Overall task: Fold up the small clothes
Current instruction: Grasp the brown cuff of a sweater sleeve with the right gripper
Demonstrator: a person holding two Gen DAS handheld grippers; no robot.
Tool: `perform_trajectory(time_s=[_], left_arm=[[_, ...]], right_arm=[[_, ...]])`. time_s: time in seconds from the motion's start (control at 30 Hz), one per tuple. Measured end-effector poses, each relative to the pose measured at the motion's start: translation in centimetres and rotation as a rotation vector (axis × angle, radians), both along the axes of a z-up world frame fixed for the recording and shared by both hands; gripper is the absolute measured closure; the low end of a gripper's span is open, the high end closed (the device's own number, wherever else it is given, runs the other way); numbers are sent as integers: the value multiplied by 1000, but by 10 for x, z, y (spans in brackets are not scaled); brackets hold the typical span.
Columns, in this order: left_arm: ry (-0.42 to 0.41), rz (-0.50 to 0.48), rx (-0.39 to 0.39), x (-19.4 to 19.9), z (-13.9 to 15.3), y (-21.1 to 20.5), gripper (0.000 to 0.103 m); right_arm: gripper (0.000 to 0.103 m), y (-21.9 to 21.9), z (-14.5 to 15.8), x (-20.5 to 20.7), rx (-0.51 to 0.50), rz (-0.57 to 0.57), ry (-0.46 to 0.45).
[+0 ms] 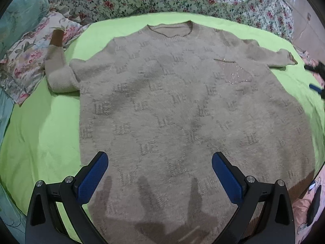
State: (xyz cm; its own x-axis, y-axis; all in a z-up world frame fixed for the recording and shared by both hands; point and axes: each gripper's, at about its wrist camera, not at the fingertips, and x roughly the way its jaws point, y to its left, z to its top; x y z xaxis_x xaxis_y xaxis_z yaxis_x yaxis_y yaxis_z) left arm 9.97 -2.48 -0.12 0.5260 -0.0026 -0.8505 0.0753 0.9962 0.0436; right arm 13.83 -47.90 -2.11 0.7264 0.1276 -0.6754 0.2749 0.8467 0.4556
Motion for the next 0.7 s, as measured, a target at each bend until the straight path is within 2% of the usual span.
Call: perform_trajectory(time_s=[0.07, 0.23, 0.4, 0.47, 0.5, 0.53, 0.57, 0.6, 0.7], left_arm=[[8, -5, 7, 3, -3, -3, 1], [37, -14, 25, 14, -10, -12, 1], [79, -5, 30, 24, -18, -16, 1], [87, -5, 35, 27, -21, -19, 1], [95, -5, 36, 29, -23, -21, 1], [100, -6, 34, 32, -24, -22, 1], [105, -7, 31, 34, -26, -23, 1], [109, -8, 30, 35, -27, -24, 1], [111, -13, 15, 38, -29, -26, 1]], right_arm=[[2, -29, -2, 21, -9, -64, -5], [24, -102, -10, 64, 28, -240, -30], [27, -151, -19, 102, -25, -364, -41], [36, -175, -32, 115, 8, -425, -18], [47, -183, -37, 118, 17, -448, -18], [62, -187, -36, 116, 15, -457, -27], [73, -189, -35, 118, 13, -457, -32], [93, -188, -35, 121, 22, -442, -35], [95, -173, -19, 117, 66, -369, -114]])
